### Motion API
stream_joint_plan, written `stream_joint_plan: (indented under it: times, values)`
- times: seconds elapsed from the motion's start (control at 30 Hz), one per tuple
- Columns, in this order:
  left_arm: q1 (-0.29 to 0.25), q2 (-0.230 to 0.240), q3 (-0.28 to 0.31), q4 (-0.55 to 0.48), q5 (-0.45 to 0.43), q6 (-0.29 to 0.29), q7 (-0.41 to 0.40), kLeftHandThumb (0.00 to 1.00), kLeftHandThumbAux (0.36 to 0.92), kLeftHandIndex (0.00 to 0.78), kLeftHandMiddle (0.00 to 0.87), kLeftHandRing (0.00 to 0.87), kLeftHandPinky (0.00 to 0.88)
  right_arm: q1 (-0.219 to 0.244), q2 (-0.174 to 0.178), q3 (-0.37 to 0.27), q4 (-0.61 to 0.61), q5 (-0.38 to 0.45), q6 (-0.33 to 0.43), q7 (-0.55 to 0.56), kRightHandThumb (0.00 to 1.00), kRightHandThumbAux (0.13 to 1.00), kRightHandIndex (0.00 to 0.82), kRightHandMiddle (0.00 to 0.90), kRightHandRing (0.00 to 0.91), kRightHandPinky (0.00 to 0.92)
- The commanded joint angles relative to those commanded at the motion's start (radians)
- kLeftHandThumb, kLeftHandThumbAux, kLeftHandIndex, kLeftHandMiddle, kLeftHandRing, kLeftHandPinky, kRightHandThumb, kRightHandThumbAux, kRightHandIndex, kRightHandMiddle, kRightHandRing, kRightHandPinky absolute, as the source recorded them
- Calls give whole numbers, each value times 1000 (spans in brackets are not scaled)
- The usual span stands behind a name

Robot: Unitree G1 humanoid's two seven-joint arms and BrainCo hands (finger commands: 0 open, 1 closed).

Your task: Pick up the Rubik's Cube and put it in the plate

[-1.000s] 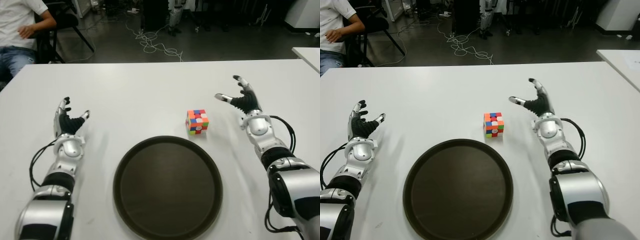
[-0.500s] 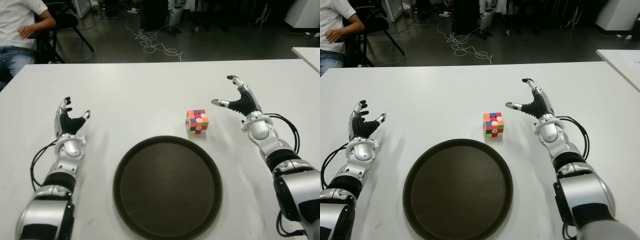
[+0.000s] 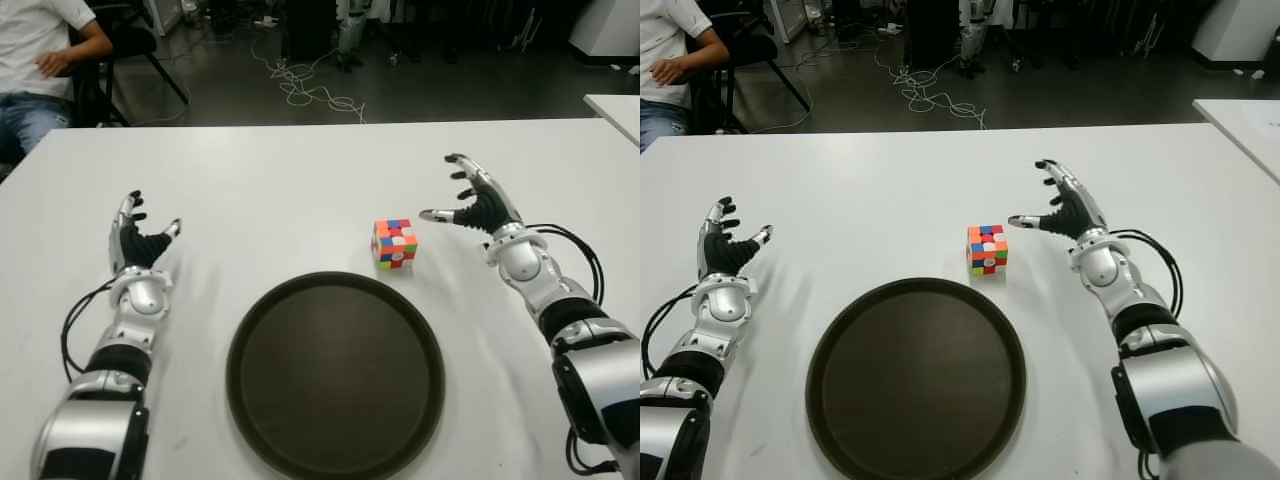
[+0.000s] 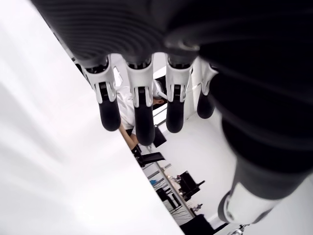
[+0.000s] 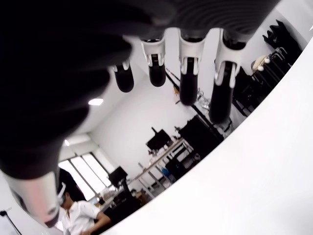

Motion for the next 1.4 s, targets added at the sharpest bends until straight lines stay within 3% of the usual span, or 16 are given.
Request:
stream_joint_plan:
  times: [0.1, 0.17, 0.23, 0.3, 0.43, 0.53, 0.63, 0.77, 0.97, 1.1, 1.23, 1.4]
  values:
    - [0, 0, -1, 3, 2, 0, 2, 305, 755, 114, 177, 199, 265, -6, 1, 7, -16, -6, -11, -3, 0, 670, 0, 12, 614, 424]
    - [-1, 1, -3, 3, 4, 2, 3, 304, 755, 113, 174, 196, 262, -9, 0, 11, -27, -9, -22, -3, 0, 665, 0, 6, 521, 395]
    - [-2, 2, -4, 4, 5, 2, 4, 310, 763, 111, 172, 195, 263, -10, -4, 13, -32, -11, -36, -1, 0, 659, 0, 2, 336, 347]
    - [-3, 1, -5, 4, 6, 3, 4, 314, 769, 111, 170, 194, 264, -11, -15, 18, -39, -15, -50, 5, 0, 660, 0, 1, 322, 405]
    - [-3, 0, -5, 5, 6, 4, 4, 309, 770, 108, 165, 190, 257, -14, -29, 27, -51, -26, -62, 17, 0, 659, 0, 0, 431, 504]
    - [-3, -2, -3, 5, 2, 3, 1, 301, 768, 106, 166, 192, 263, -26, -49, 53, -73, -53, -57, 39, 0, 615, 0, 0, 223, 320]
    - [-4, -3, -1, 4, 0, 5, 1, 293, 765, 103, 169, 199, 276, -40, -67, 76, -91, -76, -49, 66, 0, 604, 0, 0, 140, 311]
    - [-5, -5, -1, 7, 0, 7, 2, 292, 765, 102, 172, 203, 281, -47, -81, 102, -101, -105, -45, 83, 0, 599, 0, 0, 99, 287]
    - [-4, -6, -4, 2, 3, 8, 6, 296, 767, 107, 182, 208, 276, -71, -114, 153, -120, -159, -67, 111, 0, 616, 0, 0, 41, 158]
    - [-5, -8, -3, 2, 0, 15, 3, 282, 762, 106, 179, 199, 248, -80, -124, 175, -126, -177, -67, 123, 0, 621, 0, 0, 38, 132]
    - [-5, -8, -4, -1, 2, 22, 5, 269, 762, 111, 178, 193, 235, -91, -127, 199, -128, -200, -59, 133, 0, 620, 0, 0, 17, 47]
    - [-4, -9, -5, -4, 4, 23, 11, 284, 770, 111, 183, 198, 235, -98, -129, 211, -124, -204, -68, 146, 0, 637, 1, 0, 14, 28]
